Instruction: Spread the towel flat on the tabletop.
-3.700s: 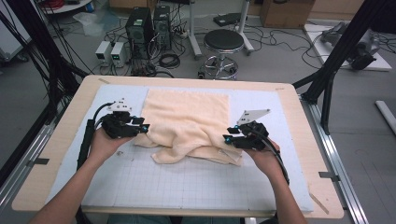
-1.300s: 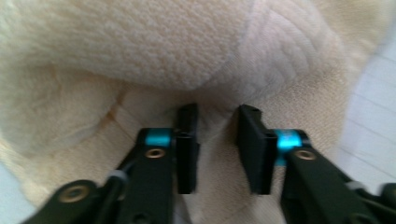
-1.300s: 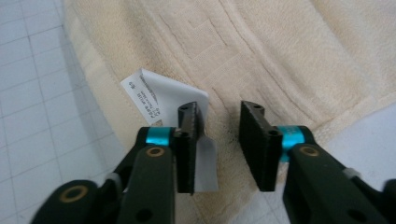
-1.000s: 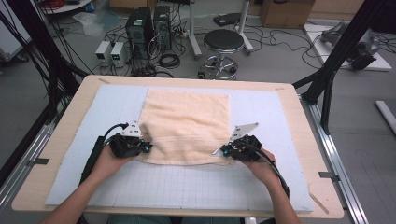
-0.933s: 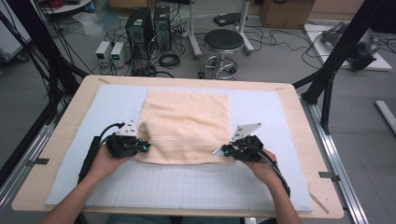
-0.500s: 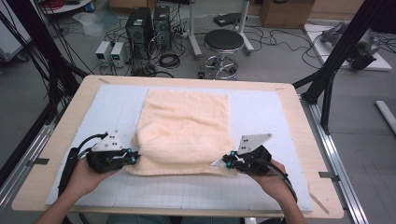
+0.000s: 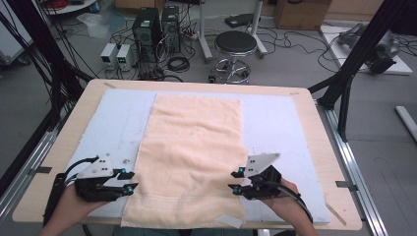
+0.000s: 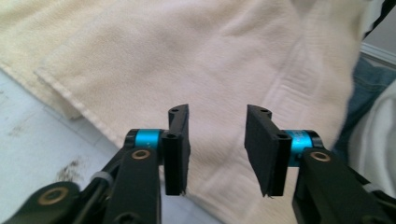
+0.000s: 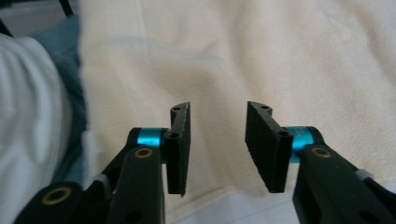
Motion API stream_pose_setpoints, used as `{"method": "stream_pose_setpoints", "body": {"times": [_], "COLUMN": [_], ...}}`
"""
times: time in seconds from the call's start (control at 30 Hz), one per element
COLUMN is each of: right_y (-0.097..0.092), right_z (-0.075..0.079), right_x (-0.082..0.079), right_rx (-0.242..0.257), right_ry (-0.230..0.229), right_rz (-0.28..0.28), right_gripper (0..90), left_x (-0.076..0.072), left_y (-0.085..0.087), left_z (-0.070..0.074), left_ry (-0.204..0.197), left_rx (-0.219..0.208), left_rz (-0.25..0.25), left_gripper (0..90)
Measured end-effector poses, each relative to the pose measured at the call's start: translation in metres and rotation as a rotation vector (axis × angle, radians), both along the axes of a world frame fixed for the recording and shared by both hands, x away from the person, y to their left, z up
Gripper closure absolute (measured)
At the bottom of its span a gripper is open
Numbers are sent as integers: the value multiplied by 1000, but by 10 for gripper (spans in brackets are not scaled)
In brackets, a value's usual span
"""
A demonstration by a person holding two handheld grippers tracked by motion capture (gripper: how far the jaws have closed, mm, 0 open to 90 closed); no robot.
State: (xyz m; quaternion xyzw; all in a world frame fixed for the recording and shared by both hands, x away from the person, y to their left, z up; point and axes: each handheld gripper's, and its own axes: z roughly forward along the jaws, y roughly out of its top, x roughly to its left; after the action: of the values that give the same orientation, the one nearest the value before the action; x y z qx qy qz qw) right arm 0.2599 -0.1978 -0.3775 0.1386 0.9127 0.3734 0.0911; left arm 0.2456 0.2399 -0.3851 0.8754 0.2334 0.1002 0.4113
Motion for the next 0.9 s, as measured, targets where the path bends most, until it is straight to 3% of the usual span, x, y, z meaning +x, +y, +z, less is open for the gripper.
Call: {"method": "stream_pose_setpoints", "body": {"times": [0.1, 0.2, 0.3, 0.33, 0.4, 0.5, 0.57, 0.8, 0.9], "right_y": [4, 8, 10, 10, 11, 8, 6, 5, 5], "right_z": [-15, -28, -38, -40, -42, -38, -33, -17, -11], "right_x": [18, 33, 39, 40, 37, 31, 25, -4, -18], "right_rx": [-8, -32, -74, -82, -87, -65, -51, -6, 11], "right_ry": [7, 37, 77, 101, 111, 119, 119, 122, 130], "right_rz": [-16, -12, 1, 3, 18, 28, 31, 78, 115], "right_gripper": [539, 538, 659, 729, 782, 793, 795, 805, 747], "left_x": [18, 34, 44, 45, 44, 38, 31, -9, -24], "left_y": [-10, -21, -29, -30, -28, -26, -23, -11, -7], "left_z": [-17, -32, -44, -46, -46, -44, -41, -23, -13], "left_ry": [29, 46, 88, 92, 86, 89, 96, 90, 76], "left_rx": [8, 43, 77, 93, 87, 86, 96, 56, 48], "left_rz": [-9, -14, -30, -39, -32, -38, -55, -91, -116], "left_gripper": [573, 569, 582, 628, 729, 858, 868, 870, 868]}}
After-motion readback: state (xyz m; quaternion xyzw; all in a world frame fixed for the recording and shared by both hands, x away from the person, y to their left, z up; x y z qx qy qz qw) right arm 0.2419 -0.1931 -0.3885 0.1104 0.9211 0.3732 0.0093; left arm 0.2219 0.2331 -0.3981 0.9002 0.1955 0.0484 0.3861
